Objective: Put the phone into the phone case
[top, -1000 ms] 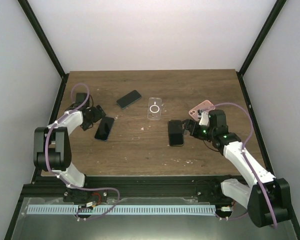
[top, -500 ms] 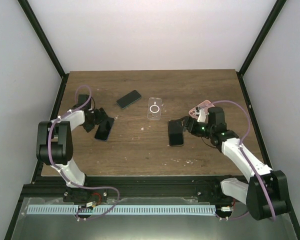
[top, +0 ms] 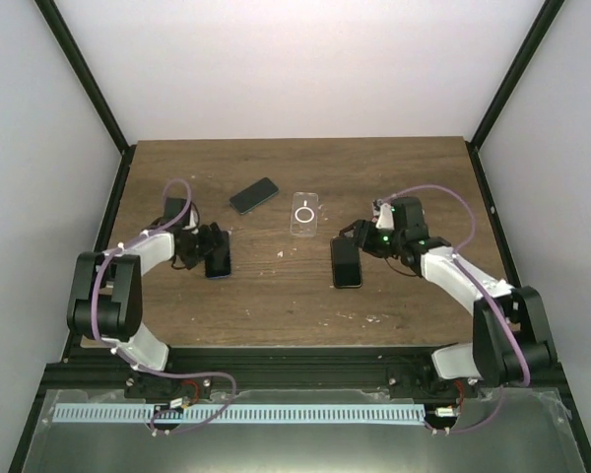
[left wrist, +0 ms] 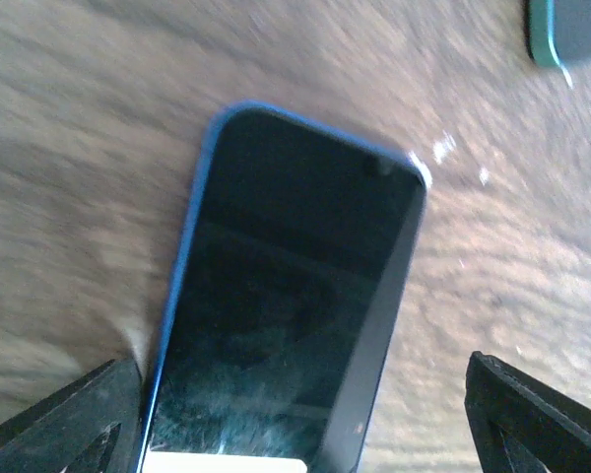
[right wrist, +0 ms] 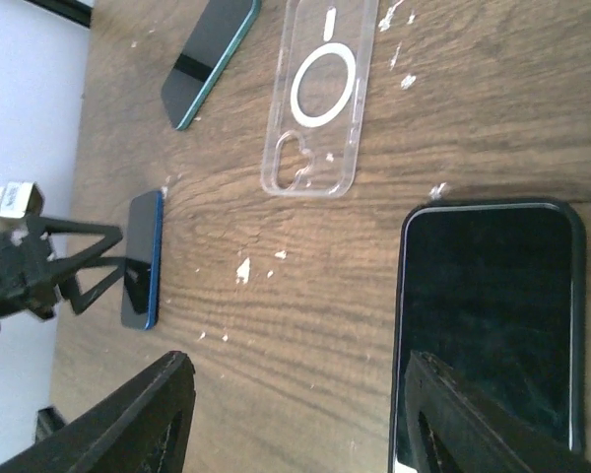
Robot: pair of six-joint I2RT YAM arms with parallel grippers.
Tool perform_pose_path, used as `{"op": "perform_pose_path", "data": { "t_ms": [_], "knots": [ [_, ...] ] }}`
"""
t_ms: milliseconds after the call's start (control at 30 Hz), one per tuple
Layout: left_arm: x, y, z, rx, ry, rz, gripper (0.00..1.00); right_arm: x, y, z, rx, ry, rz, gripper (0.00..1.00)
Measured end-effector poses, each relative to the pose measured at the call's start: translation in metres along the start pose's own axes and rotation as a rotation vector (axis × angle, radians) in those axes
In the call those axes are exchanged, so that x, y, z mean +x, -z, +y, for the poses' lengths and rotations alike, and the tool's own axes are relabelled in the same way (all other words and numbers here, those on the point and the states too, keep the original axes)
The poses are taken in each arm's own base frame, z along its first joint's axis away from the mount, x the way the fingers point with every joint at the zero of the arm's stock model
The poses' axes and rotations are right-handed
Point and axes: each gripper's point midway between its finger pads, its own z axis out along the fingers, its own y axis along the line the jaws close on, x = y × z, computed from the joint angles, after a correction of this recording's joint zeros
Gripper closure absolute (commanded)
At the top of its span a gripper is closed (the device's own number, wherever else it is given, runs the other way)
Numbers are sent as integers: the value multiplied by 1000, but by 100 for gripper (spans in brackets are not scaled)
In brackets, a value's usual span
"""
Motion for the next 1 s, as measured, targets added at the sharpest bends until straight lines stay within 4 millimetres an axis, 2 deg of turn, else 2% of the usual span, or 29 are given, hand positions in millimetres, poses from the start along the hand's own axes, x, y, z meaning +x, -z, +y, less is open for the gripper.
{"op": "perform_pose_path", "data": {
  "t_ms": [200,367,500,667,800,1000],
  "knots": [
    [40,0,-22,67,-42,76,11,-8,-37,-4,94,32,27,50],
    [59,11,-21,88,-34,98,7,-17,-73,-6,180,63,43,55],
    [59,24,-23,100,-39,68,0,-23,-99,-6,241,93,42,60],
    [54,43,-29,119,-41,17,0,-32,-124,-11,323,117,34,64],
    [51,53,-26,98,-27,-13,0,-38,-141,-21,379,116,34,66],
    [47,64,-18,52,-2,-63,5,-32,-163,-36,412,108,72,68]
  ]
}}
